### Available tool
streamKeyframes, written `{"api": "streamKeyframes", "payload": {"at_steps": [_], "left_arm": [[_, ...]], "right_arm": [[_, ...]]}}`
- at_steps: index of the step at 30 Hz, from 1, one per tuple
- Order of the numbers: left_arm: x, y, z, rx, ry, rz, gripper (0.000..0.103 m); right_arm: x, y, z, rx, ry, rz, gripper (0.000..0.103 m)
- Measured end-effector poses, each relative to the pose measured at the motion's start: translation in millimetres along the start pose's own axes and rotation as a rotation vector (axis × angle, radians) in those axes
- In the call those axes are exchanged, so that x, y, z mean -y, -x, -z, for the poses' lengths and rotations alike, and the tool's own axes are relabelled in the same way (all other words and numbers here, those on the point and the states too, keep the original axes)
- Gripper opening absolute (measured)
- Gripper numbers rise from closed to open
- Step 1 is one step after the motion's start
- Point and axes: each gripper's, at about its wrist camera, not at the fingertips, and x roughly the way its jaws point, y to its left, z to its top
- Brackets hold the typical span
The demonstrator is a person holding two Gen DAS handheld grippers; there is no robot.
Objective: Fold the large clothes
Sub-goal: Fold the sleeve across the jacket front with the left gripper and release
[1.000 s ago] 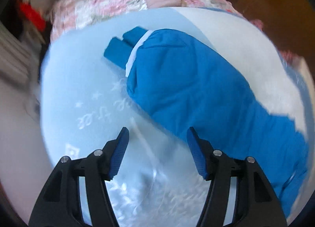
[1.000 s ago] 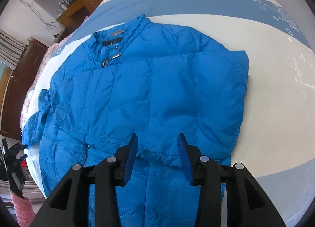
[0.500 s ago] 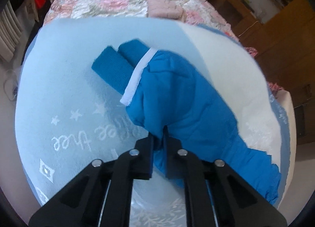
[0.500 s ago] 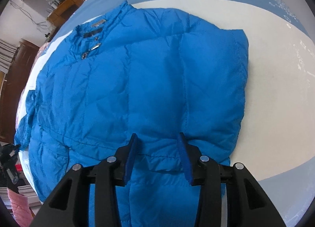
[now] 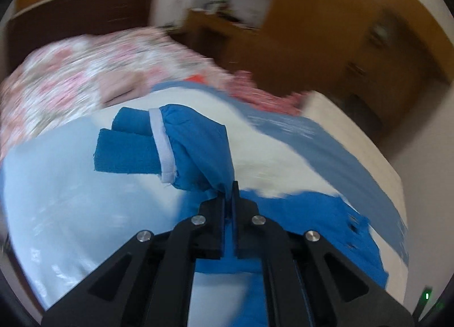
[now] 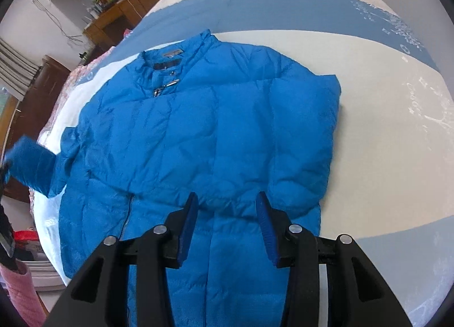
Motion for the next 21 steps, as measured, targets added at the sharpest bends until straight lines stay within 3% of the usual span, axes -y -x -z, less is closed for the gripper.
{"api": "streamKeyframes", "payload": {"at_steps": [7, 11, 18, 21], "left_arm": [[134.8, -19.4, 31.6, -0.057, -0.208, 0.195, 0.001], [187.1, -41.2, 59.8, -0.111, -0.288, 0.254, 0.001], [237.3, -72.1, 112.4, -0.215, -0.389, 0.320, 0.001], [252.5, -100.0, 137.8, -0.303, -0.422, 0.340, 0.001]], "right_arm": [[9.4, 6.1, 9.7, 0.012, -0.027, -0.003, 0.043], [20.3, 9.3, 15.0, 0.017, -0.047, 0.005, 0.043], [39.1, 11.3, 20.6, 0.022, -0.085, 0.013, 0.043], [42.0, 9.8, 20.9, 0.021, -0.090, 0.010, 0.043]]}}
